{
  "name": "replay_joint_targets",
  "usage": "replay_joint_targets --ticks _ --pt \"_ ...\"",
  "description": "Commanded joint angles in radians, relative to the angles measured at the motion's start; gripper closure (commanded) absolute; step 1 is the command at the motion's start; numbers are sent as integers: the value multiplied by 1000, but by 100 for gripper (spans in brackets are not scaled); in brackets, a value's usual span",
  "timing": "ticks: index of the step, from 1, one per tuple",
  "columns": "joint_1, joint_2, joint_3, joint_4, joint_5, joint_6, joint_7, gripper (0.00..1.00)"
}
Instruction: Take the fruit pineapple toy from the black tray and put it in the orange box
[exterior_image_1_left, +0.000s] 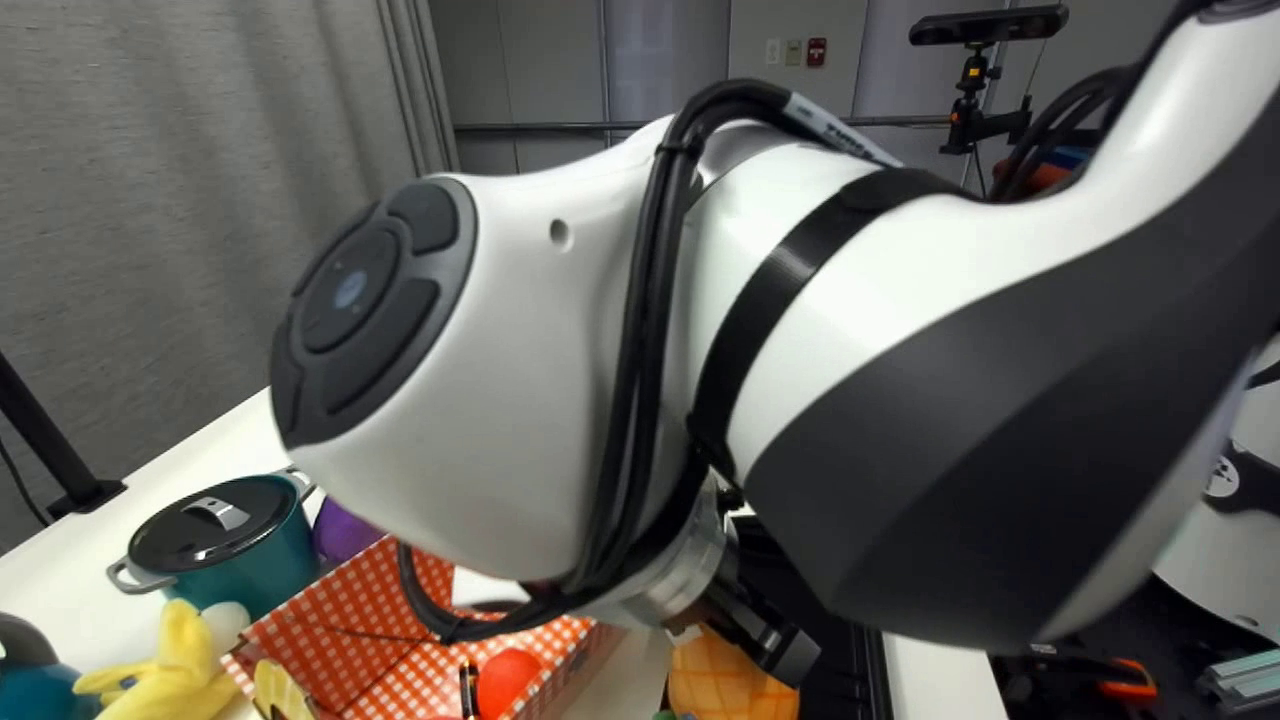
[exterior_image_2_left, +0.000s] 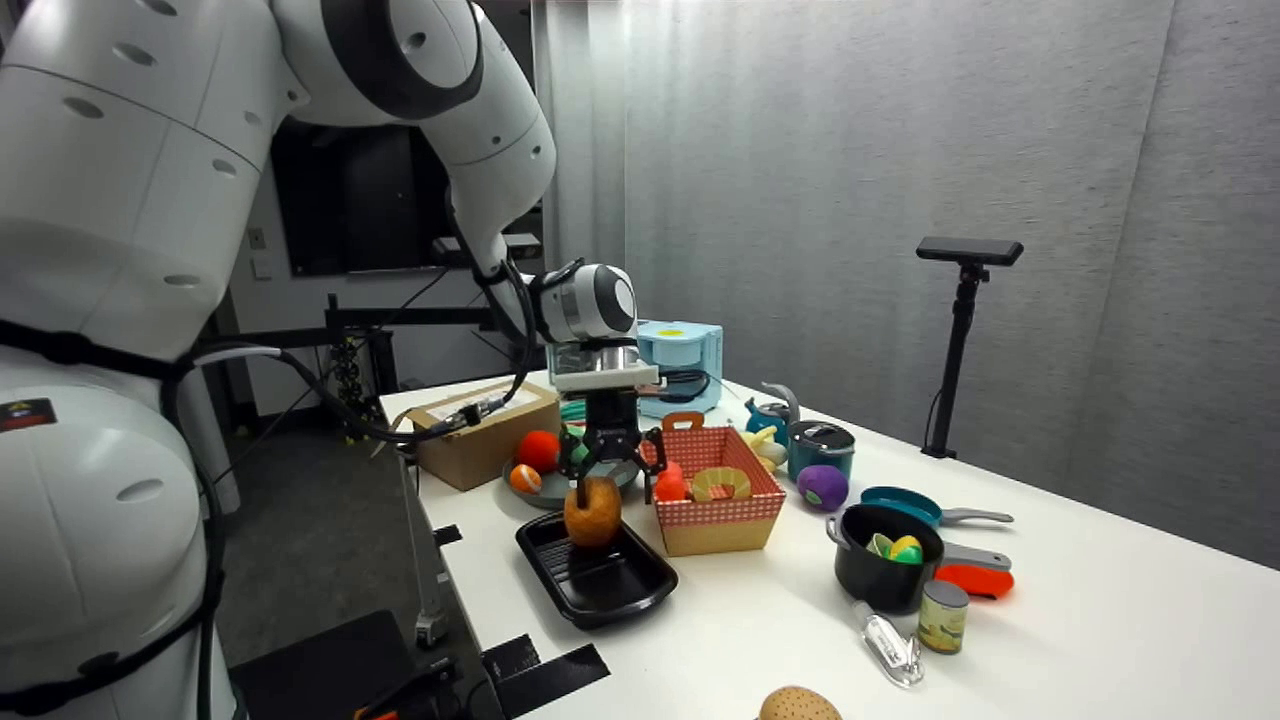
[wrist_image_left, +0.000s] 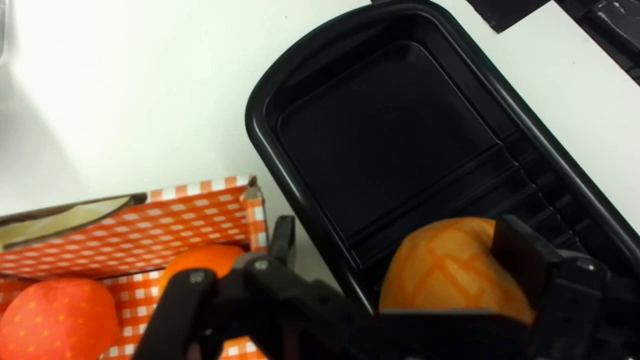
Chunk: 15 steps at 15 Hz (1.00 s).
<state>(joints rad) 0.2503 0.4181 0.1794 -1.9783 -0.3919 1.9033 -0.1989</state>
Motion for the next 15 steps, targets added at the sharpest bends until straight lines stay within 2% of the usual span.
replay_joint_targets --ticks 1,8,15 --pt "-14 21 -4 30 38 -8 19 0" --pt "-8 41 -5 52 37 -12 37 0" --pt "61 134 37 116 0 -10 13 0"
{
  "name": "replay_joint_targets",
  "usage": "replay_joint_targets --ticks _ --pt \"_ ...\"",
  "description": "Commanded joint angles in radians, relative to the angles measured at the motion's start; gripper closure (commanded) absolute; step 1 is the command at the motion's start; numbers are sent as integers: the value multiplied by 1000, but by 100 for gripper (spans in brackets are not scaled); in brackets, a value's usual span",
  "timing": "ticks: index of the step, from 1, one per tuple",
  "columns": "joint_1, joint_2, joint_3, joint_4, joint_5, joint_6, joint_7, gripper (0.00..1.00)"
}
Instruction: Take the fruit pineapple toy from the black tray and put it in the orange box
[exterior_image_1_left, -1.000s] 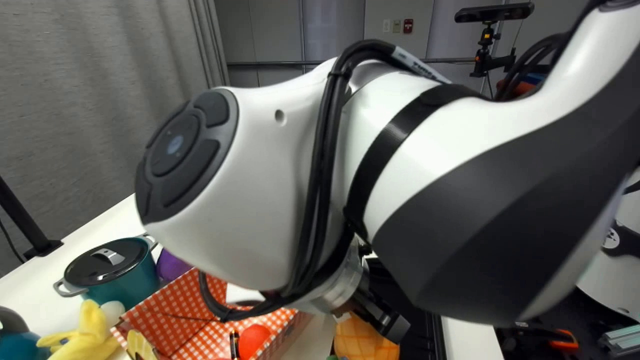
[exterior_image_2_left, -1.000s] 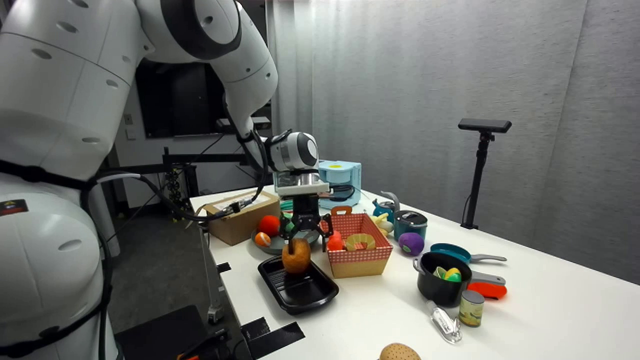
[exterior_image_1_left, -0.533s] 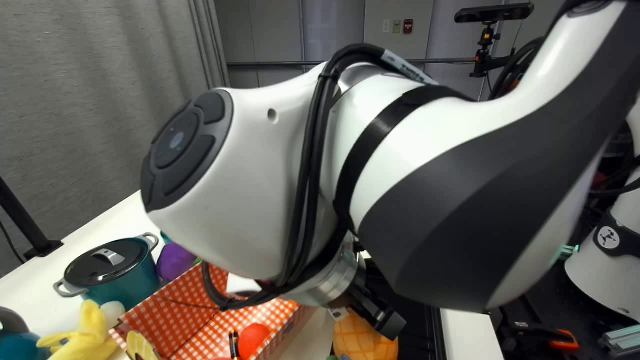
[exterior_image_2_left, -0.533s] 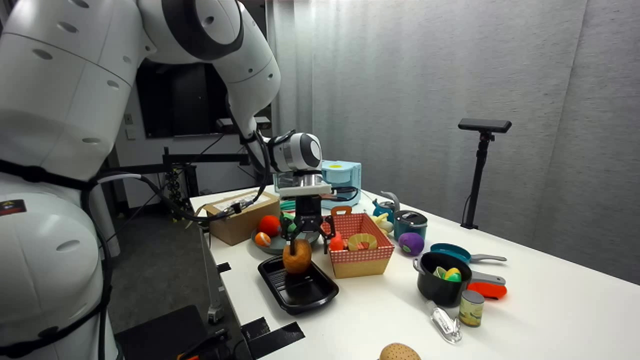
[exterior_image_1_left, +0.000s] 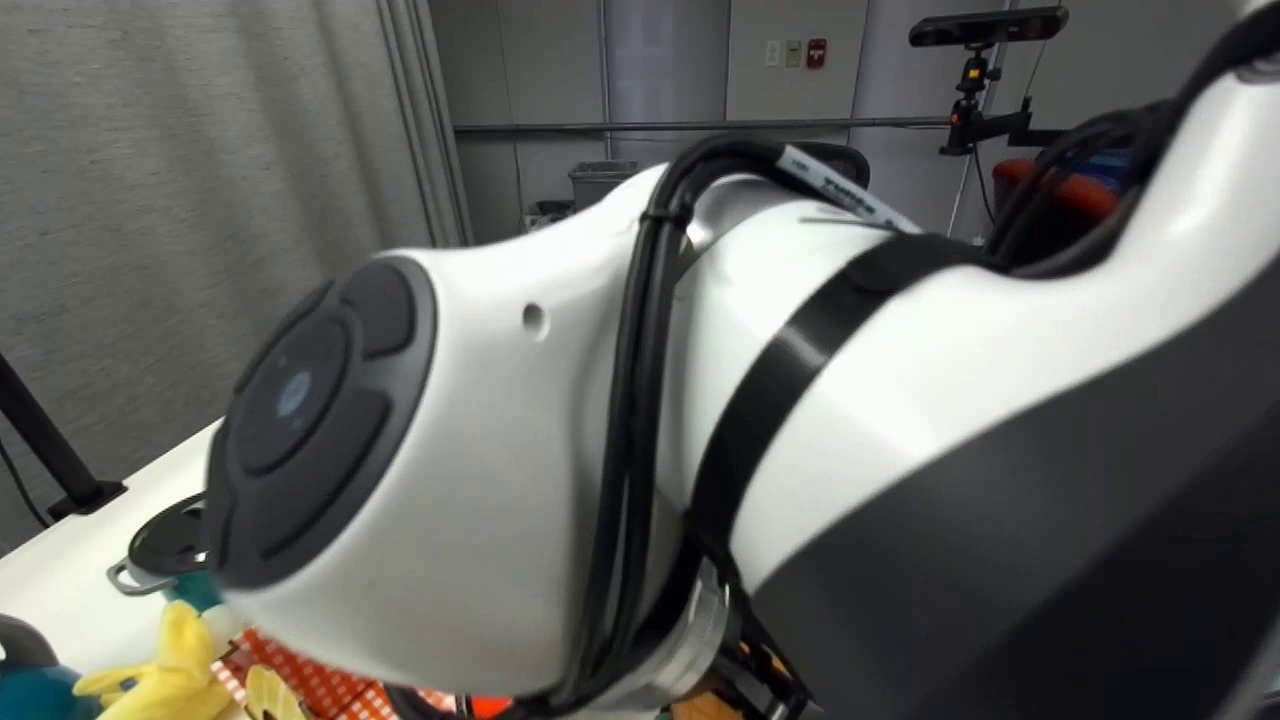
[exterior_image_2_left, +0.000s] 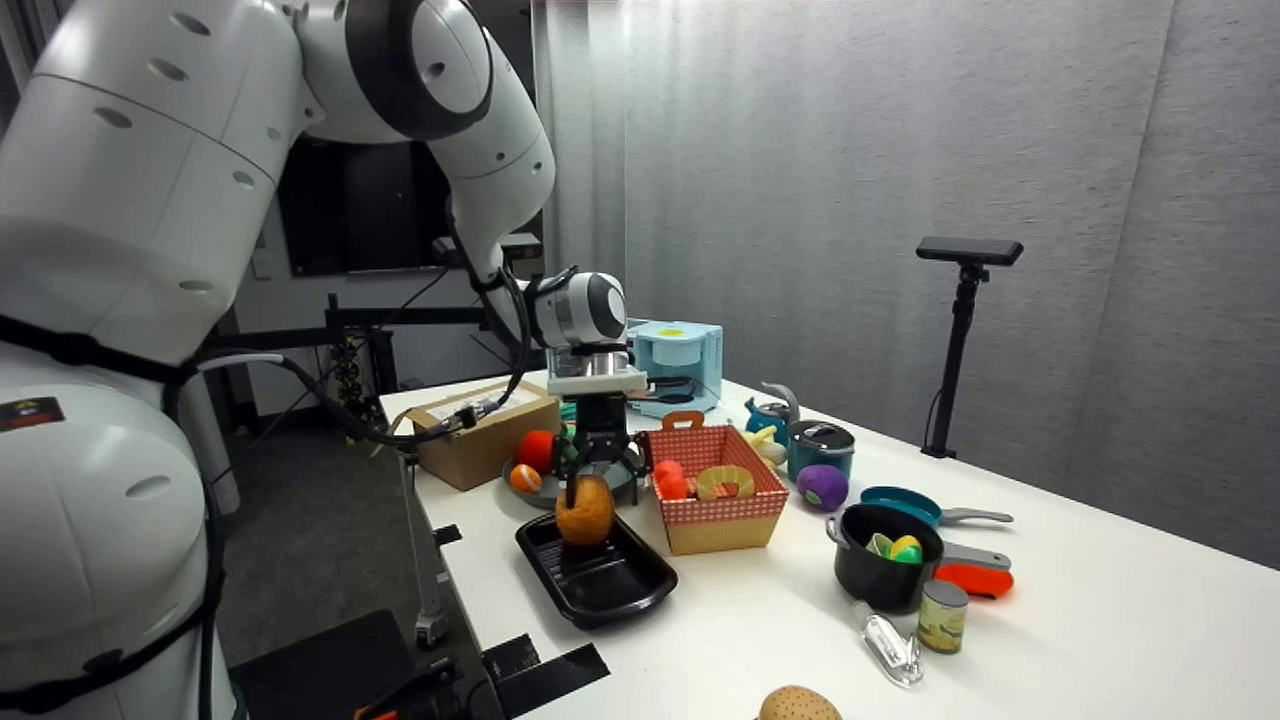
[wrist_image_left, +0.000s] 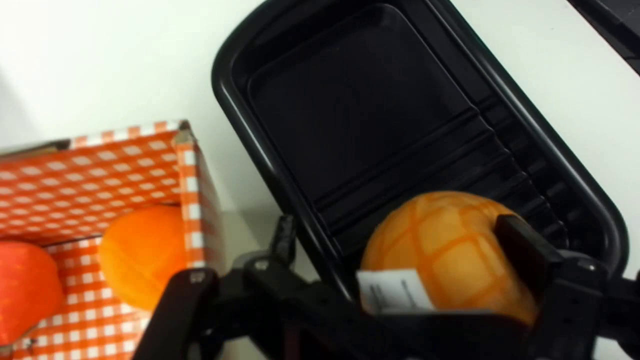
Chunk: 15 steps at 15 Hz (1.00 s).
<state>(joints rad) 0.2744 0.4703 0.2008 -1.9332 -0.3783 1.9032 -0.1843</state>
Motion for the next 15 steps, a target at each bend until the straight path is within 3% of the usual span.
replay_joint_targets --ticks 1,8,9,10,12,15 --pt "50 99 23 81 -15 -13 -8 0" --pt "107 184 30 168 -35 -52 -19 0" --pt "108 188 27 176 -39 -58 -17 6" --pt "108 185 25 176 -41 -62 -12 26" --pt "107 185 21 182 -46 -68 -8 31" --pt "106 182 12 191 -58 -73 -5 52"
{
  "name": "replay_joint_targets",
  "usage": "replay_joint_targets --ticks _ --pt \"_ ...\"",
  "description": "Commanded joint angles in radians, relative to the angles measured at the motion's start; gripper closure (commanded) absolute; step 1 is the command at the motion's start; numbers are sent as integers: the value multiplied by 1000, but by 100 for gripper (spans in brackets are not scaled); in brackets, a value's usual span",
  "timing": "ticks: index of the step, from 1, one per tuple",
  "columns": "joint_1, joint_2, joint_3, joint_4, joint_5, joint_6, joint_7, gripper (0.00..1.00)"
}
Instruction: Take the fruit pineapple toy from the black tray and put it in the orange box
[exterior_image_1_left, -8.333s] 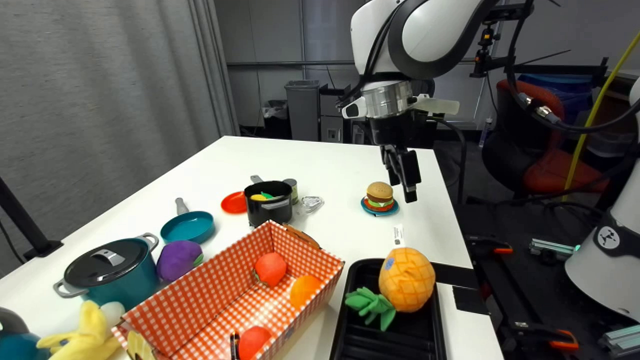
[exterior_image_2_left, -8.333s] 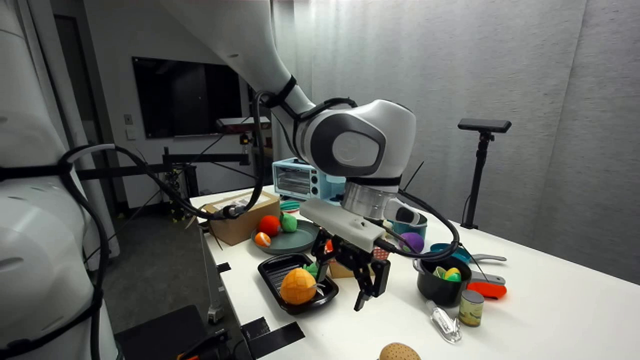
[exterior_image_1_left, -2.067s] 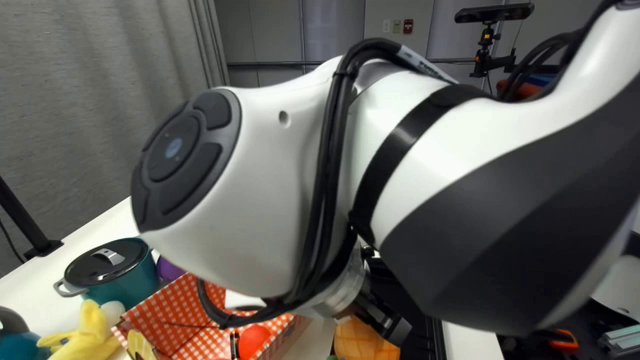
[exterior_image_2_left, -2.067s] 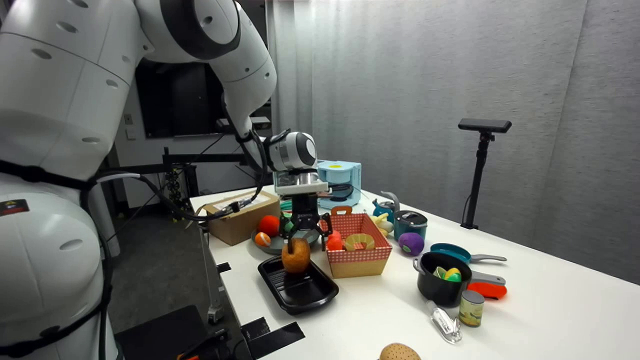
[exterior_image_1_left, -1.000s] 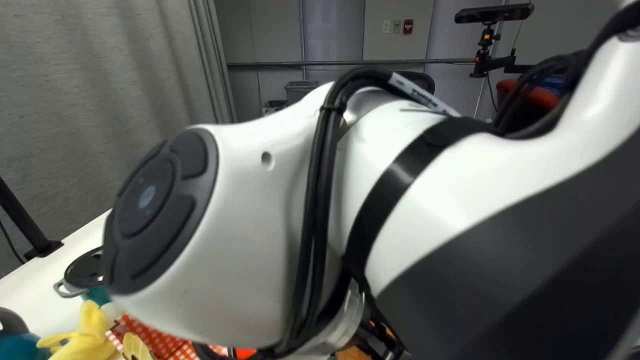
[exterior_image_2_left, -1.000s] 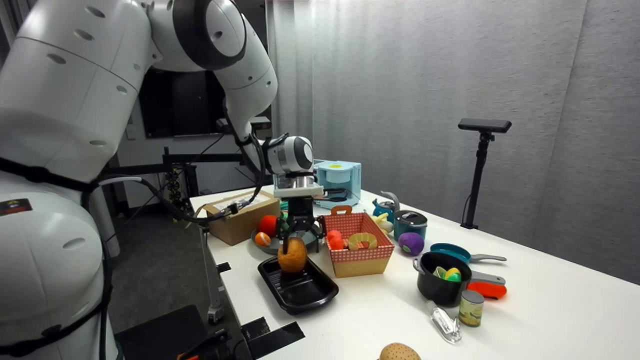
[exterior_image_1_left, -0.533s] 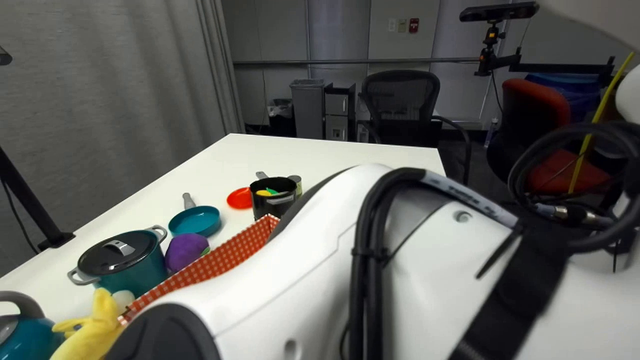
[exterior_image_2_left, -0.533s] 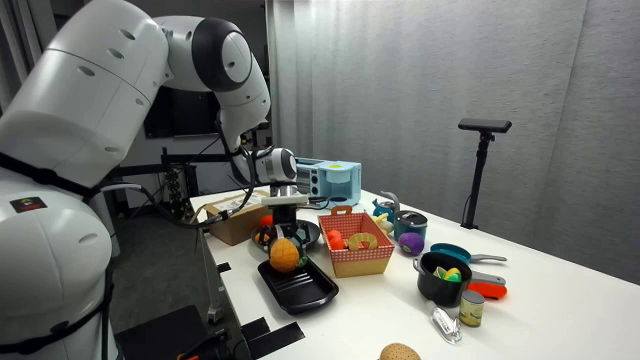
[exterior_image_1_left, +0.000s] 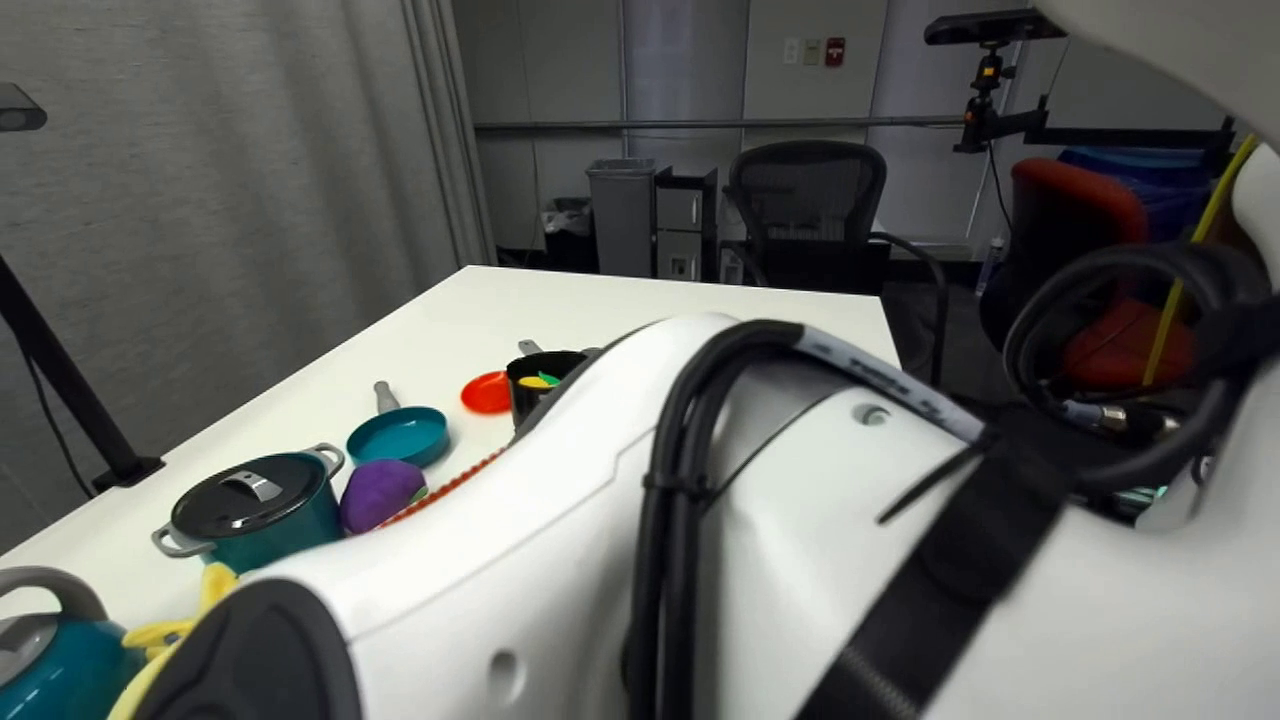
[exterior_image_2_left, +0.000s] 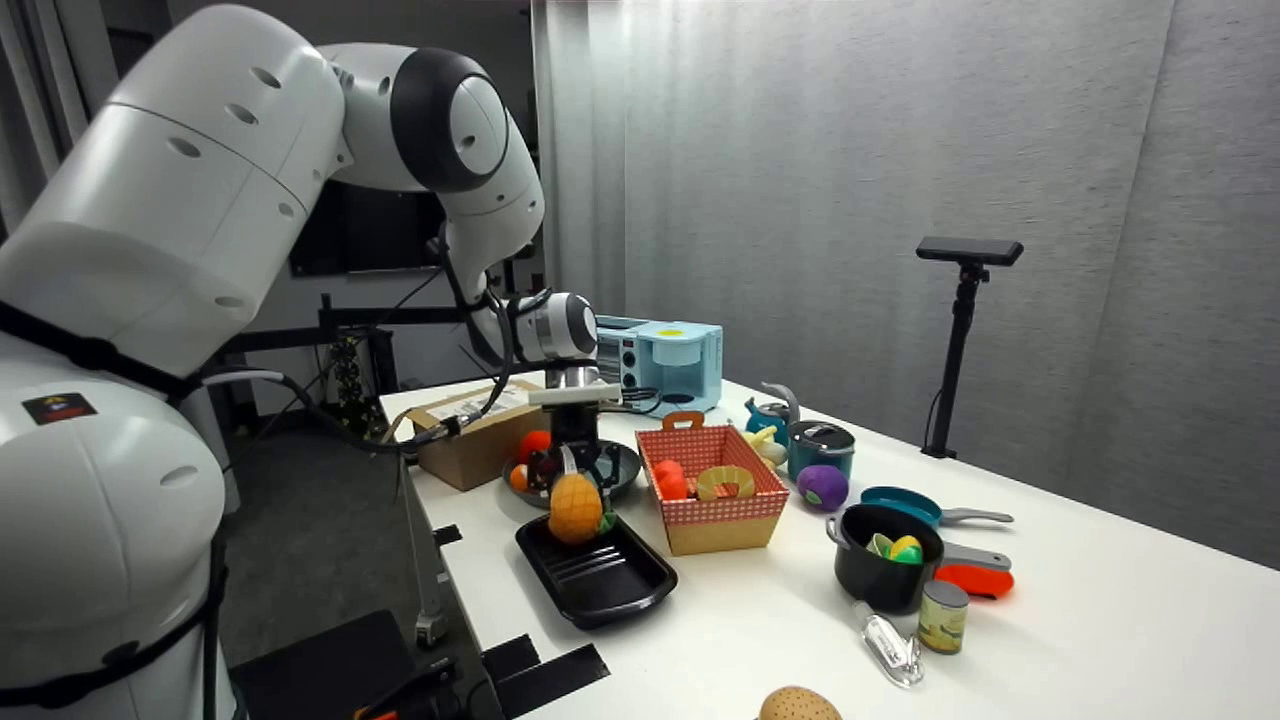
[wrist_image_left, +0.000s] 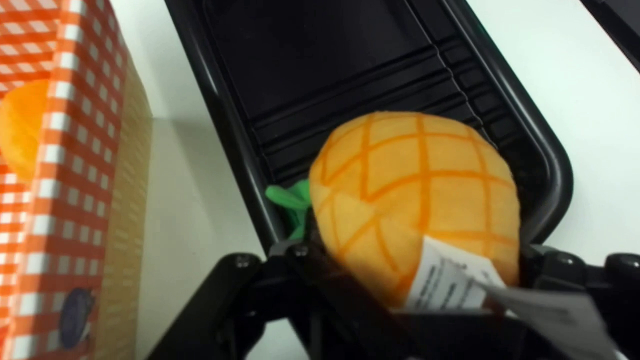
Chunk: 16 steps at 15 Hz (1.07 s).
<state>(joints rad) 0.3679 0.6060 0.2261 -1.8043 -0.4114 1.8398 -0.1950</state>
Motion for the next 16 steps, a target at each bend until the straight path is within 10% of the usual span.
replay_joint_targets --ticks 1,5,16 --pt "11 42 -17 58 -30 -7 7 60" --pt "-2 38 -36 64 -52 -11 -1 87" --pt "-47 -47 -105 1 -127 -19 4 100"
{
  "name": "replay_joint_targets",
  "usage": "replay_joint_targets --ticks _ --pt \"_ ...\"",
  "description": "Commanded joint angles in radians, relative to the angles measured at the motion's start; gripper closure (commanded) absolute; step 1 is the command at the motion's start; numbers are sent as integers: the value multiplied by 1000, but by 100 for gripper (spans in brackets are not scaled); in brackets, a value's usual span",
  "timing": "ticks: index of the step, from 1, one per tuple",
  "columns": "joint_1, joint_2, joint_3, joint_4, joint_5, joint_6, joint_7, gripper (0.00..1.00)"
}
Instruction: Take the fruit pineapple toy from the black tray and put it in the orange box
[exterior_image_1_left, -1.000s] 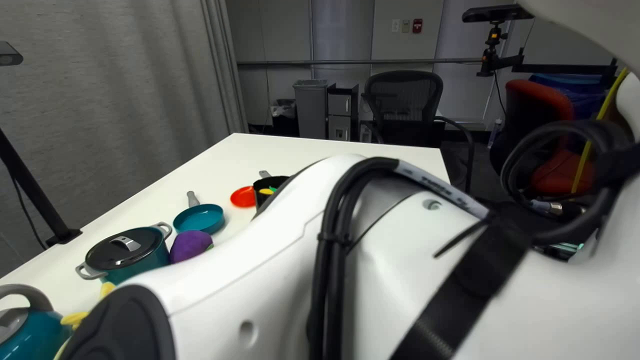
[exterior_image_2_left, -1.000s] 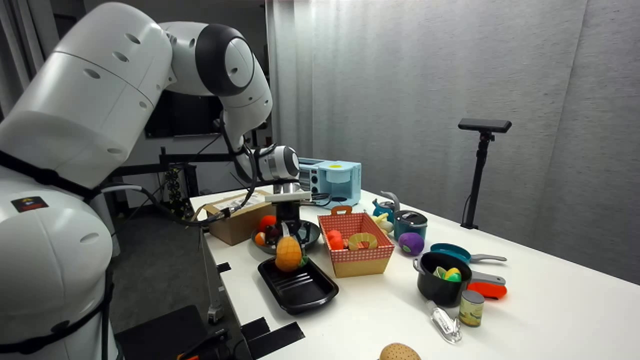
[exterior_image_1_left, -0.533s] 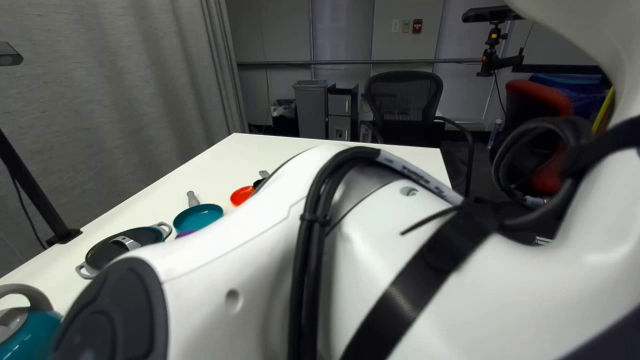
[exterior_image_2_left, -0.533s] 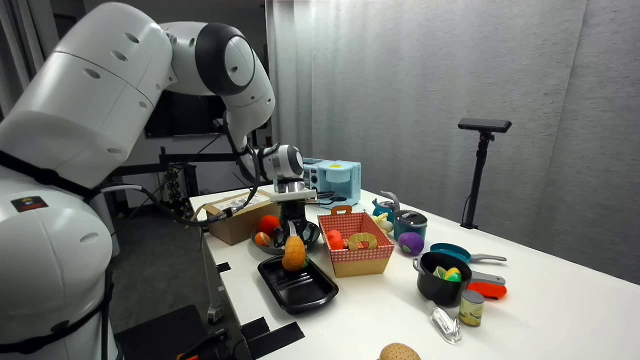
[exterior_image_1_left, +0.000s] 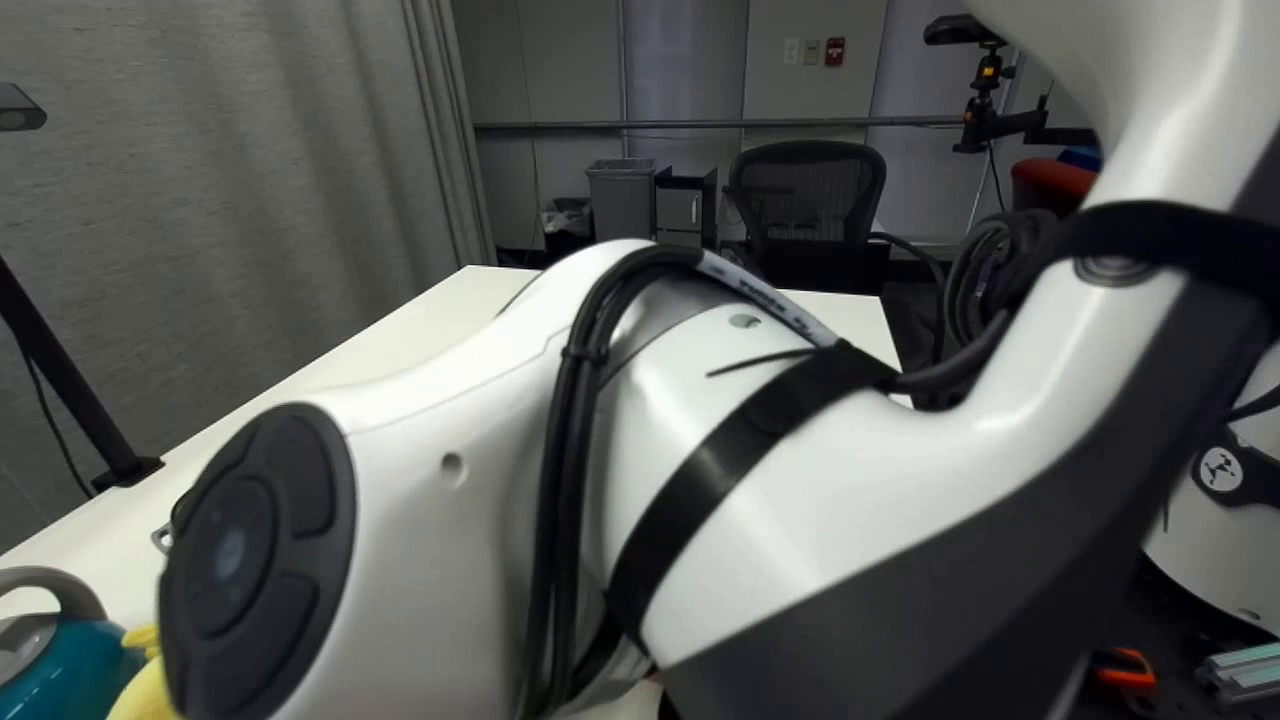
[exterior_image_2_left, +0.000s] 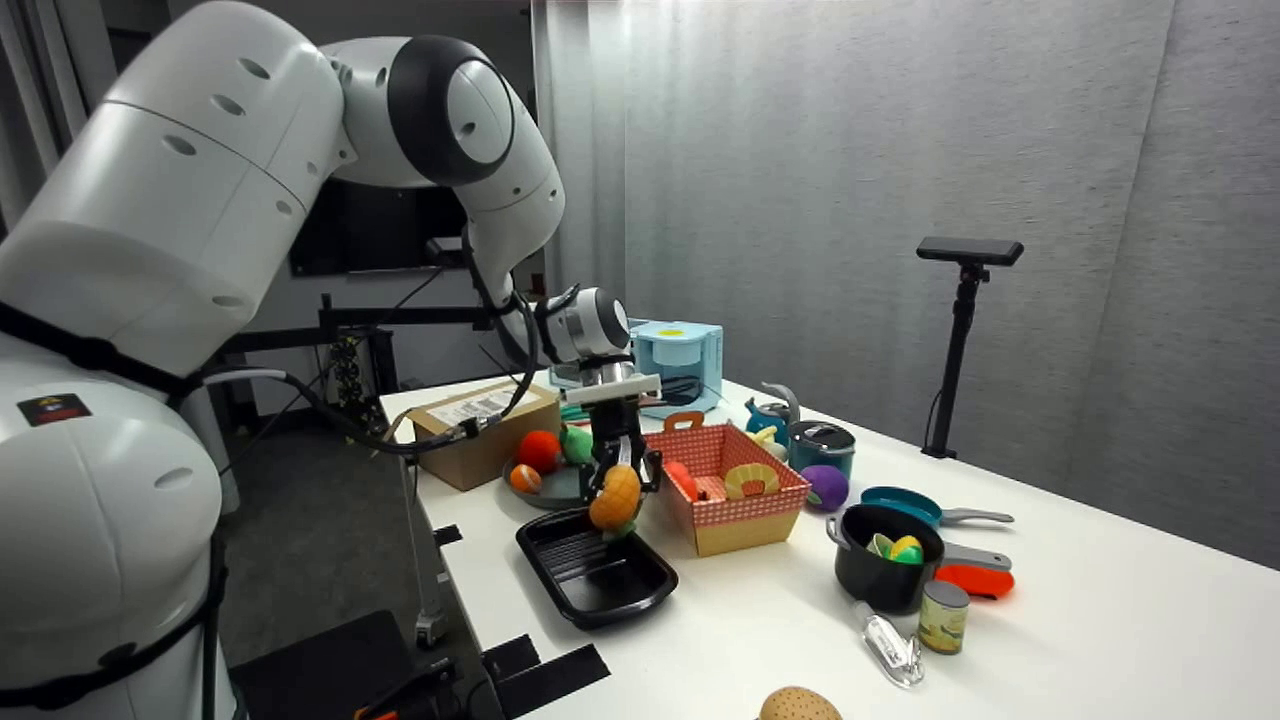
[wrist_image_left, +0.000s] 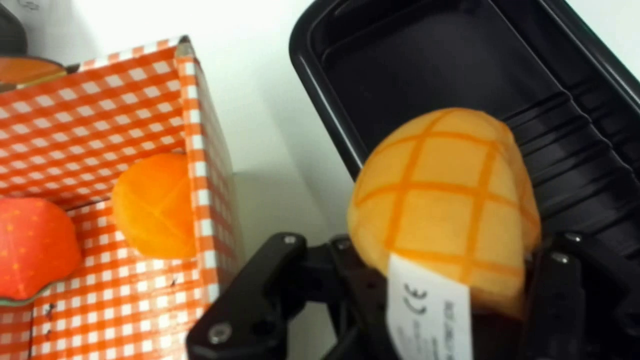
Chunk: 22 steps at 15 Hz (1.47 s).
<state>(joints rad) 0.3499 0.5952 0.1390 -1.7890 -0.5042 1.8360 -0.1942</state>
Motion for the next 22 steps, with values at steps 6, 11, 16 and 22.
replay_joint_targets --ticks 6,11,16,22 --pt "-91 -104 -57 -35 -20 -14 27 100" --pt "-115 -129 -70 -31 -33 -10 62 100" --pt "-100 -100 -61 -15 -44 -15 67 100" --pt "-54 -74 -61 50 -187 6 89 100"
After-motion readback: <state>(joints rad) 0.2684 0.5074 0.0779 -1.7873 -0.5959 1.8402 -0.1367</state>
